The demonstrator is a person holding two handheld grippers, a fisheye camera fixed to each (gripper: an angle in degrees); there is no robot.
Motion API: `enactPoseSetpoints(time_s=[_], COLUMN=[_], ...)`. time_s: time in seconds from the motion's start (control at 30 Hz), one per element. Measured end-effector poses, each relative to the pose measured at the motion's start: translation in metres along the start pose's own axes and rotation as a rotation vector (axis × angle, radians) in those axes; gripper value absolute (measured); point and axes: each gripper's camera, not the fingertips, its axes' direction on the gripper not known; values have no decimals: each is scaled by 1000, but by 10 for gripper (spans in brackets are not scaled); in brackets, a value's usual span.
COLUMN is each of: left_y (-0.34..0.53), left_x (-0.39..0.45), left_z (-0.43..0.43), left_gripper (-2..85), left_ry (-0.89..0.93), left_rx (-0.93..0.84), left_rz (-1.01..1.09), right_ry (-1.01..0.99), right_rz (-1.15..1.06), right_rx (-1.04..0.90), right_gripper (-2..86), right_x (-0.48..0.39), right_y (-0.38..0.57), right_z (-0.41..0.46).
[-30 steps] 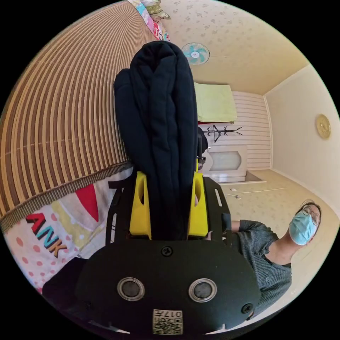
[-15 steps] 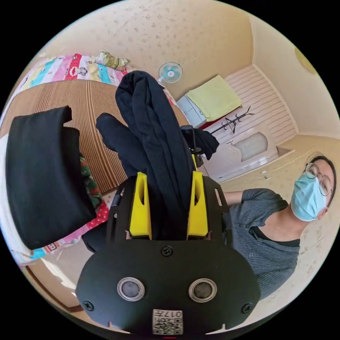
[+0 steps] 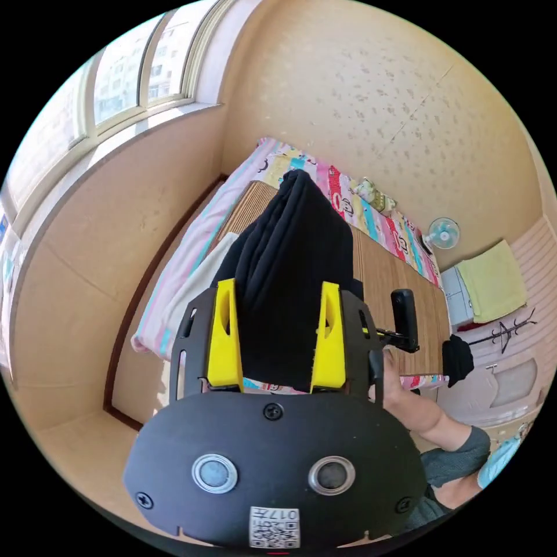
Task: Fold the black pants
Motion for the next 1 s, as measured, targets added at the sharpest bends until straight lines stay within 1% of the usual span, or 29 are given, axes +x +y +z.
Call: enactPoseSetpoints(time_s=[0.03,0.07,0.1,0.2,0.27,0.33,0.4,0.43,0.5,0.53,0.6,0.63,0.7,0.77,0.8,0.83,0.87,0.9,0.93,1.0], left_y=[3,17,39,93,118,142,182,195,265,284,357,371,415,440,453,459,467,469,469,464], left_x=[-8,-15,-9,15,21,8,-27,-36,-64,-68,-66,-63,-40,-22,-13,-9,-5,-4,-3,8], left_z=[35,111,151,144,134,119,90,83,64,62,73,79,115,147,169,182,207,234,248,295], left_gripper=[250,261,270,271,267,258,219,203,167,159,129,122,103,100,100,100,100,100,101,101], left_ry=[-33,-118,-252,-350,-388,-360,-246,-203,16,70,234,261,327,349,377,401,475,574,618,766], left_rx=[-72,-244,-230,31,114,189,287,319,479,522,648,662,630,583,555,539,501,436,398,251], left_rz=[-18,-5,34,86,105,75,-42,-68,-122,-127,-110,-102,-61,-52,-57,-63,-77,-88,-97,-95], right_ry=[136,174,160,31,-87,-70,-34,-10,21,40,64,72,92,139,145,156,170,179,197,239], right_rz=[5,-55,-94,-247,-394,-451,-502,-513,-472,-402,-266,-175,-54,91,119,170,224,250,296,375], right_rx=[-55,-76,-75,-62,-45,-48,-54,-50,-40,-33,-18,14,76,180,212,285,368,410,489,617], right_gripper=[57,37,27,12,7,6,5,5,4,4,3,3,3,3,3,4,4,4,4,4], right_x=[10,15,16,17,18,27,43,60,94,121,163,187,217,243,247,254,261,264,271,280], right_y=[8,23,31,79,124,161,203,233,279,311,358,392,441,501,515,544,574,588,617,664], right_z=[19,28,28,-2,-45,-79,-114,-137,-171,-192,-221,-240,-269,-306,-315,-334,-352,-361,-380,-414])
